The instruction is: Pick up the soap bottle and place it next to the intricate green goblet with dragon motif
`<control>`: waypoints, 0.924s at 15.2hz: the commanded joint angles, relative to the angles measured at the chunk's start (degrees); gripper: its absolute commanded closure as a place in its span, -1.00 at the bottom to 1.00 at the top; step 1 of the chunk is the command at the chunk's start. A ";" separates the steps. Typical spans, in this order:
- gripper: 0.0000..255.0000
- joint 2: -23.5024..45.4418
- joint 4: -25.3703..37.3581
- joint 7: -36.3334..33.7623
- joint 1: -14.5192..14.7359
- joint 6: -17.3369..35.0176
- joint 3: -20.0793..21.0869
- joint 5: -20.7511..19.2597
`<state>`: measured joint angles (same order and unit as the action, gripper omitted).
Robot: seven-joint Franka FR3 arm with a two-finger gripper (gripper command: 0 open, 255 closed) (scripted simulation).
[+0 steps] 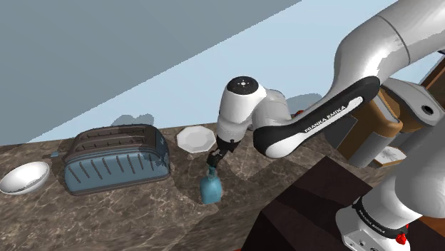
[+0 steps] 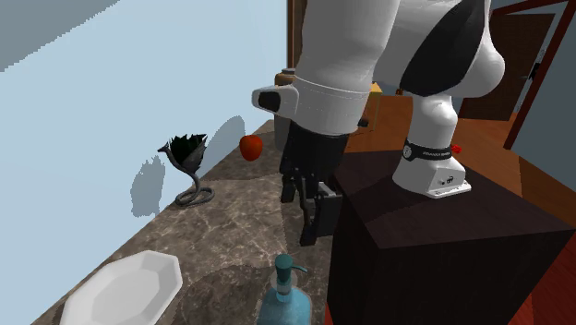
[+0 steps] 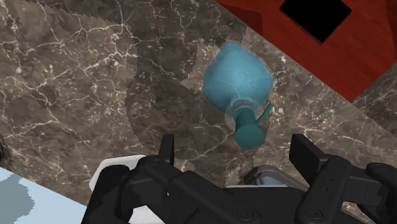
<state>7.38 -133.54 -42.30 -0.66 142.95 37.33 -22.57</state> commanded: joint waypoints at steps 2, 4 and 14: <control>-1.00 8.20 4.75 -7.71 3.38 0.29 -2.06 -8.81; -1.00 10.01 5.61 -9.11 4.47 0.72 -3.14 -10.59; -1.00 14.90 6.70 -12.74 6.49 3.40 -6.46 -16.06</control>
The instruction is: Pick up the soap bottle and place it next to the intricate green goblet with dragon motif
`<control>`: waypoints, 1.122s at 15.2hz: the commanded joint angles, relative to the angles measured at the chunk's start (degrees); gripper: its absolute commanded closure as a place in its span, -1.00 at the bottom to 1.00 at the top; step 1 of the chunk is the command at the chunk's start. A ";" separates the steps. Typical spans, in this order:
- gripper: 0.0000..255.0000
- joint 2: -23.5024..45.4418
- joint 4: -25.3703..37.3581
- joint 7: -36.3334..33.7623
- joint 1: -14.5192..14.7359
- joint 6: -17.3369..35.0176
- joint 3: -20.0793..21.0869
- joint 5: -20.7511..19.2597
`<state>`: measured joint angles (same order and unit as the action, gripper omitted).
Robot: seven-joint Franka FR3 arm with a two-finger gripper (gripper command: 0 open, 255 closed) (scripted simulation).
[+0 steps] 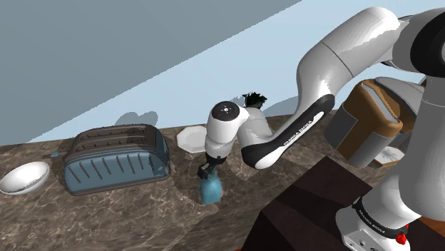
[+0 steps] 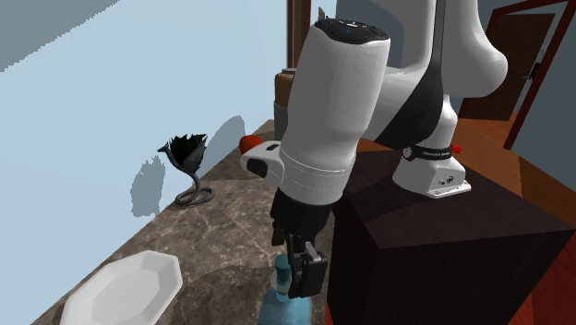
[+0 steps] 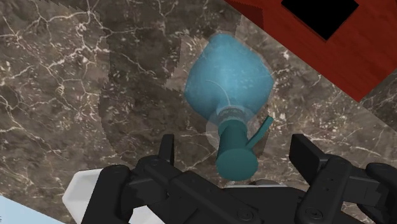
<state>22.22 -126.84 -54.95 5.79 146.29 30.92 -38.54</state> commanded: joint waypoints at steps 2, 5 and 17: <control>-1.00 0.06 -0.01 -0.09 0.05 0.06 -0.05 -0.10; 1.00 0.05 -0.01 -0.07 0.04 0.05 -0.05 -0.08; 1.00 -2.01 -0.29 1.86 -1.06 -1.23 1.43 2.37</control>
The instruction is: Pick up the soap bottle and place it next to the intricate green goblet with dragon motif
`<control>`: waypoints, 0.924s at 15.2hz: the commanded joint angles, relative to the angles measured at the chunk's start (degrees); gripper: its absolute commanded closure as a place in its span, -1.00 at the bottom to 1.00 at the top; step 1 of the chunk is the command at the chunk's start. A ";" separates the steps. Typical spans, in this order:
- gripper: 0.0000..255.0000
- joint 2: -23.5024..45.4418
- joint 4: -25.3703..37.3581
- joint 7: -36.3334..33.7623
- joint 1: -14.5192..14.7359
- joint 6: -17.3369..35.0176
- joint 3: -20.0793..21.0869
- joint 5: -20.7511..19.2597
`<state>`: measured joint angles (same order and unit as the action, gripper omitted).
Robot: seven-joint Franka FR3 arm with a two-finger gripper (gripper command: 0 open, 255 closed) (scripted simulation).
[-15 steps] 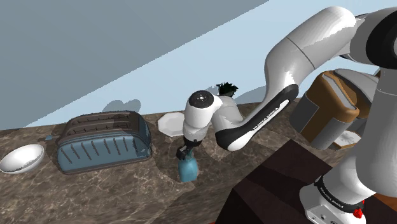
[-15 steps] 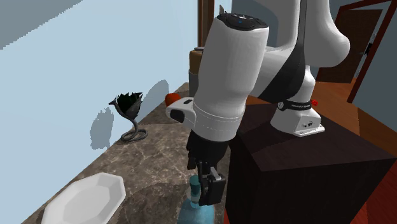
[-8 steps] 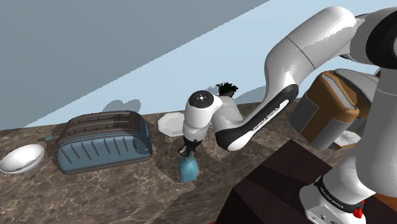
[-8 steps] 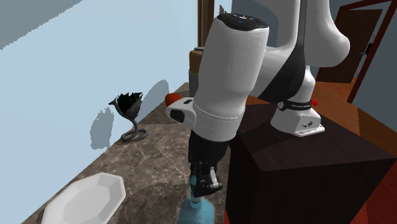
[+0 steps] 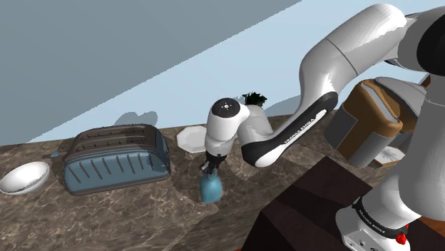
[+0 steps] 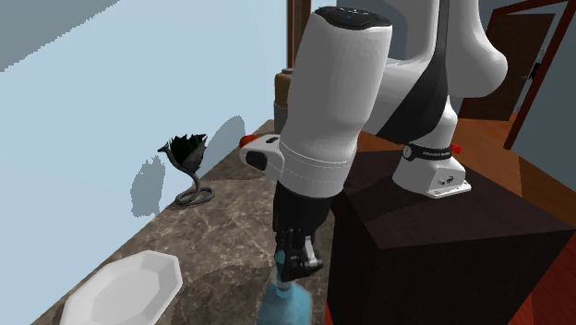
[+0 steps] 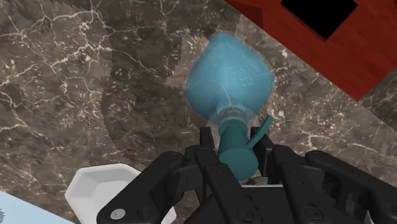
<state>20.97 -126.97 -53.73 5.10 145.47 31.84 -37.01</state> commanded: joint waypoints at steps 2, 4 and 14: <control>1.00 -2.12 -0.27 1.94 -1.07 -1.29 1.45 2.51; 1.00 -3.48 -0.33 3.25 -1.74 -2.20 2.34 4.19; 1.00 -10.08 0.24 9.75 -4.42 -7.14 5.93 12.50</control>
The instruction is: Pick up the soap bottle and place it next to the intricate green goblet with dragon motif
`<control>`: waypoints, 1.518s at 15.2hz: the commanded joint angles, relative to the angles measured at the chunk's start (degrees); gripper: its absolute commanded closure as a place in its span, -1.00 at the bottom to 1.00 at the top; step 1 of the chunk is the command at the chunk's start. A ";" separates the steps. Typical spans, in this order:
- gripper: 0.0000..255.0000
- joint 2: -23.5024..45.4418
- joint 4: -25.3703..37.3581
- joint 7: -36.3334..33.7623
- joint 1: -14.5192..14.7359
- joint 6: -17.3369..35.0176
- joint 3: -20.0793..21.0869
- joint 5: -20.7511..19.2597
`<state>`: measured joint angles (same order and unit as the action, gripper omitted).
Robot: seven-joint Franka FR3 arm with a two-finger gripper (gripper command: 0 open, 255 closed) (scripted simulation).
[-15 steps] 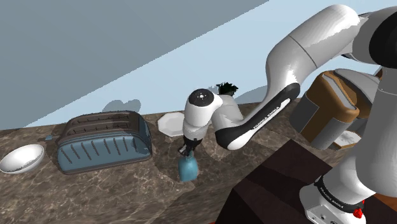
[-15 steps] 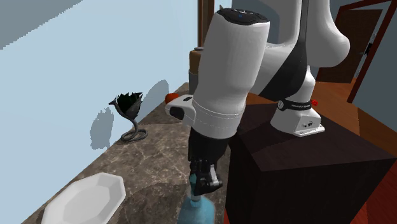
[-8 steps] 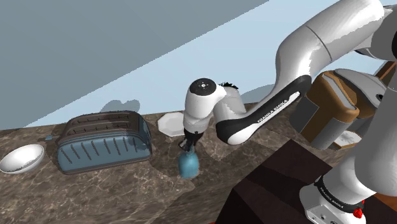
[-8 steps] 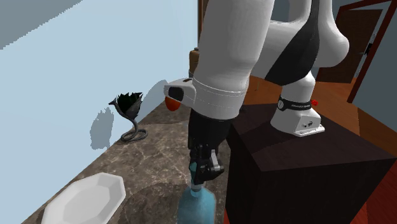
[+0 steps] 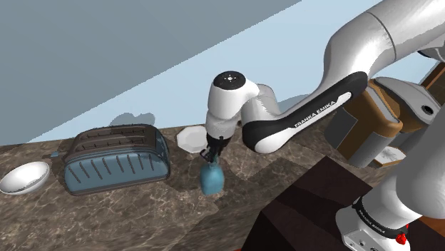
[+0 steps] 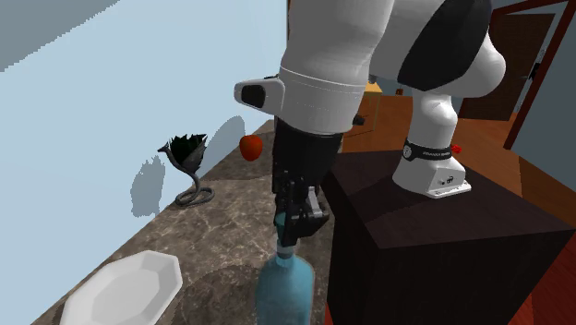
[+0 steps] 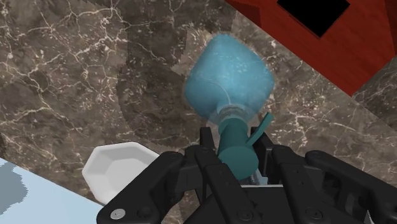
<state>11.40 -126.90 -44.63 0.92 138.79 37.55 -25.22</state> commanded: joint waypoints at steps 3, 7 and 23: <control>1.00 -2.39 0.63 2.50 -0.79 -2.09 0.95 3.06; 1.00 -4.78 1.46 4.84 -1.35 -4.40 1.66 5.98; 1.00 -12.36 7.07 12.09 -2.19 -14.79 2.30 14.53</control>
<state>-0.49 -120.19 -32.86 -1.30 124.66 39.83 -11.15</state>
